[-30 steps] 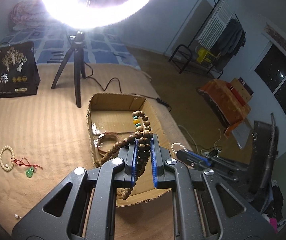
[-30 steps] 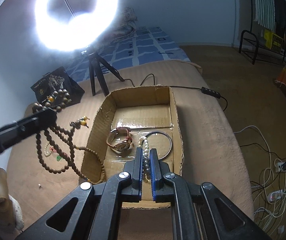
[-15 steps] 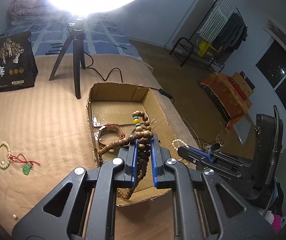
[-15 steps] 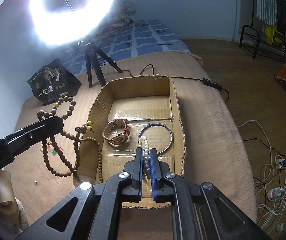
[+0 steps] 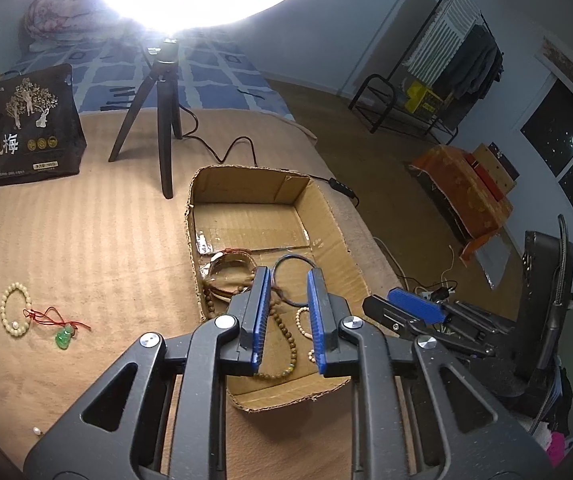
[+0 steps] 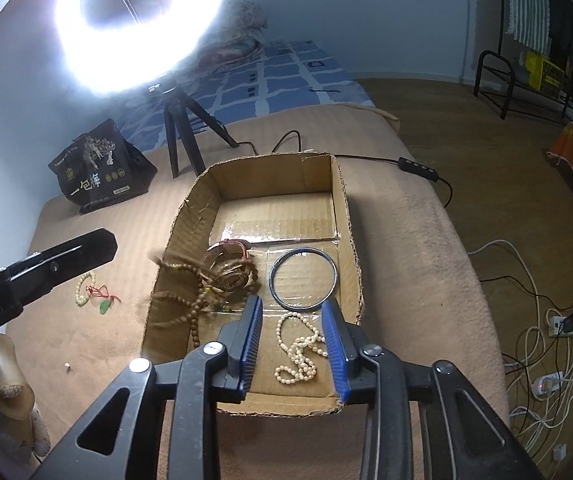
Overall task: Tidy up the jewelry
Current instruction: 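Open left tool to drop the mala while right tool drops the pearls into the box, then withdraw both open tools from the box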
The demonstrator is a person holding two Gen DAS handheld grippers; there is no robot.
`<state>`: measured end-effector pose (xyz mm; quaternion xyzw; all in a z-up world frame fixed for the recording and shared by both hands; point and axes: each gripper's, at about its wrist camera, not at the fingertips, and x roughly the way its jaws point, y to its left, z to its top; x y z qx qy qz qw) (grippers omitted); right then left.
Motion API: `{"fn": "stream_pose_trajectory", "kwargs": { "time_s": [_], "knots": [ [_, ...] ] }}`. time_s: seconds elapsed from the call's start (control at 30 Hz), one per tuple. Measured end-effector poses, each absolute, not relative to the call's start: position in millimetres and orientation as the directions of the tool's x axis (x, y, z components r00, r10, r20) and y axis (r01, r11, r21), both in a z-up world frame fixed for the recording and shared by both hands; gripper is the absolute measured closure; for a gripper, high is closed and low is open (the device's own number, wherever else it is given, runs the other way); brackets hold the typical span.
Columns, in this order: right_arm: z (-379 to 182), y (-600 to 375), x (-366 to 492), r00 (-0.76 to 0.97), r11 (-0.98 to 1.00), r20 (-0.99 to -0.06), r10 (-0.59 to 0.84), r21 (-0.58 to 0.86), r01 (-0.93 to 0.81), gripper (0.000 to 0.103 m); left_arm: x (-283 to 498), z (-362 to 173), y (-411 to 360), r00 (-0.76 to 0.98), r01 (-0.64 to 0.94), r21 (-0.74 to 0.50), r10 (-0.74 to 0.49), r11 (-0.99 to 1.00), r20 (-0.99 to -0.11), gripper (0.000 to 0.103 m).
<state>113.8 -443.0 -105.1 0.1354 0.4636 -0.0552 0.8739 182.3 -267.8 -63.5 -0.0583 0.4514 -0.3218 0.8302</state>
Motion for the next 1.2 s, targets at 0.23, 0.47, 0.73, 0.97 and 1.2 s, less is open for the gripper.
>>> {"fn": "stream_pose_trajectory", "kwargs": {
  "time_s": [0.23,0.47,0.73,0.97,1.2],
  "knots": [
    [-100,-440,112,0.577,0.96,-0.817,0.026,0.181,0.214,0.053,179,-65,-258,0.39,0.473,-0.384,-0.579,0.793,-0.716,0.086],
    [-94,-434,111,0.595,0.962,-0.804,0.023,0.18,0.206,0.043,175,-63,-244,0.408,0.462,-0.364,-0.558,0.809,-0.723,0.086],
    [-84,-417,108,0.628,0.967,-0.776,0.057,0.2,0.16,0.027,172,-66,-205,0.445,0.428,-0.334,-0.517,0.84,-0.731,0.066],
    [-79,-393,109,0.646,0.973,-0.757,0.103,0.212,0.093,0.018,179,-72,-146,0.482,0.356,-0.326,-0.471,0.876,-0.739,0.044],
    [-77,-365,115,0.654,0.976,-0.743,0.143,0.216,0.031,0.015,189,-83,-86,0.509,0.27,-0.311,-0.41,0.911,-0.757,0.042]
  ]
}}
